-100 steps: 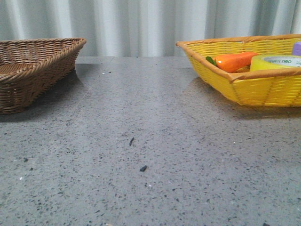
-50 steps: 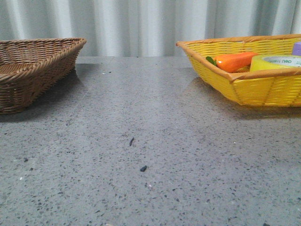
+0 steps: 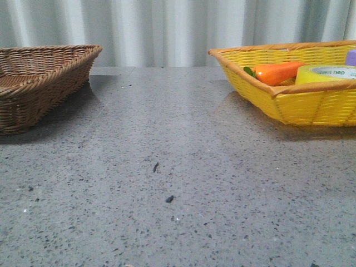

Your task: Transfer tape with both arms

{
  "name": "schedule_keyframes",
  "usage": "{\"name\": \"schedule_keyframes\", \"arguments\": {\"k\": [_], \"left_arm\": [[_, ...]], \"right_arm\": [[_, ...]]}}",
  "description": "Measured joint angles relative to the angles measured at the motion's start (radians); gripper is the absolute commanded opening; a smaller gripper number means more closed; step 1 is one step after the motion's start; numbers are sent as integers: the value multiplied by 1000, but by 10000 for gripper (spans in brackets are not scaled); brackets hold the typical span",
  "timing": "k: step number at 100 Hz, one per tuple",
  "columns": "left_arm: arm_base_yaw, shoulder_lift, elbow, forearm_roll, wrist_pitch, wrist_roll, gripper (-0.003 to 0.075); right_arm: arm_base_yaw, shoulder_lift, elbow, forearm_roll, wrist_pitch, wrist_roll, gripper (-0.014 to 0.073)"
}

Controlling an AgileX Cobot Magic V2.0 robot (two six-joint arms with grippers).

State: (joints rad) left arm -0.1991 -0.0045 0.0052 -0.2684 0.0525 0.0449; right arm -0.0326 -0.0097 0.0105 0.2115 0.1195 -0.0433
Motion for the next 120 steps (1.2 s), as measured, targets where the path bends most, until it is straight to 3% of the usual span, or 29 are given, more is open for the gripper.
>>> {"name": "schedule_keyframes", "arguments": {"k": [76,120], "left_arm": [[0,0,0,-19,-13,0,-20],[0,0,0,-22,-58,-1,-20]], "right_arm": [[0,0,0,55,2,0,-64],[0,0,0,296,-119,0,-64]]}}
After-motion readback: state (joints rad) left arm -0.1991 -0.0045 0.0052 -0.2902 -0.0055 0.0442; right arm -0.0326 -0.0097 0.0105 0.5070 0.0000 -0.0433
